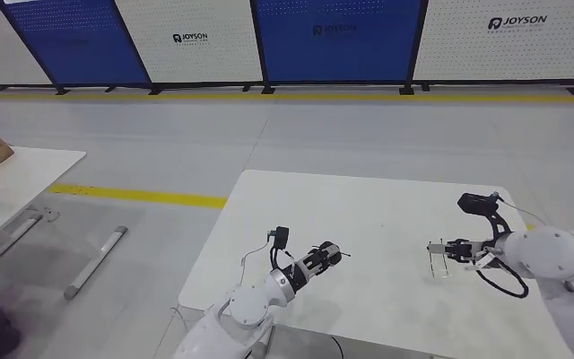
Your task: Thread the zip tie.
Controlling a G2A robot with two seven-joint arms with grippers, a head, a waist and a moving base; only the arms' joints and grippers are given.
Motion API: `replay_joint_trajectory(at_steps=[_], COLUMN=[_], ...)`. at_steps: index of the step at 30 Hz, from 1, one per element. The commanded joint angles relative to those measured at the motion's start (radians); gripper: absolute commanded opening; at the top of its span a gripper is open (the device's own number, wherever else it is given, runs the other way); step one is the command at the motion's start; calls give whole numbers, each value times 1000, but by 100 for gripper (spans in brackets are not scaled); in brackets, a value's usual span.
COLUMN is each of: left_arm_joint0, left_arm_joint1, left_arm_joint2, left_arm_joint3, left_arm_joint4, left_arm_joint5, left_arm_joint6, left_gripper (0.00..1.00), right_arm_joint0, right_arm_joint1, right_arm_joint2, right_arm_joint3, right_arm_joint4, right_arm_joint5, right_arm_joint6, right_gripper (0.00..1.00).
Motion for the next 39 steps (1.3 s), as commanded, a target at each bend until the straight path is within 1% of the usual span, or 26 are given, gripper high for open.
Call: replay_joint_trajectory(at_steps=[1, 5, 9, 11, 14, 16, 17, 18, 20, 22, 23, 32, 35, 36, 38, 39], left_arm_joint0=[0, 0, 0, 0, 0, 0, 0, 0, 0, 0, 0, 0, 0, 0, 0, 0], left_arm_joint1=[0, 0, 0, 0, 0, 0, 0, 0, 0, 0, 0, 0, 0, 0, 0, 0], left_arm_joint2=[0, 0, 0, 0, 0, 0, 0, 0, 0, 0, 0, 0, 0, 0, 0, 0], left_arm_joint3=[0, 0, 0, 0, 0, 0, 0, 0, 0, 0, 0, 0, 0, 0, 0, 0], left_arm_joint4=[0, 0, 0, 0, 0, 0, 0, 0, 0, 0, 0, 0, 0, 0, 0, 0], left_arm_joint5=[0, 0, 0, 0, 0, 0, 0, 0, 0, 0, 0, 0, 0, 0, 0, 0], left_arm_joint6=[0, 0, 0, 0, 0, 0, 0, 0, 0, 0, 0, 0, 0, 0, 0, 0], left_gripper=[0, 0, 0, 0, 0, 0, 0, 0, 0, 0, 0, 0, 0, 0, 0, 0], right_arm_joint0=[0, 0, -35, -57, -106, -128, -130, -118, -83, -26, -18, -18, -30, -30, -29, -31], right_arm_joint1=[0, 0, -3, -4, -2, 0, -1, -4, -11, -22, -24, -24, -27, -28, -30, -31], right_arm_joint2=[0, 0, -4, 8, 32, 37, 31, 17, -23, -77, -83, -83, -90, -87, -84, -85], right_arm_joint3=[0, 0, 3, 14, 16, 24, 39, 63, 97, 130, 135, 135, 138, 144, 138, 127], right_arm_joint4=[0, 0, 32, 61, 113, 136, 147, 165, 160, 130, 125, 125, 123, 134, 106, 105], right_arm_joint5=[0, 0, -65, -97, -164, -211, -234, -257, -271, -252, -248, -248, -232, -219, -146, -127], right_arm_joint6=[0, 0, -86, -130, -189, -204, -200, -185, -147, -105, -100, -100, -133, -140, -176, -185], right_gripper=[100, 100, 100, 100, 100, 100, 100, 100, 100, 100, 100, 100, 100, 100, 100, 100])
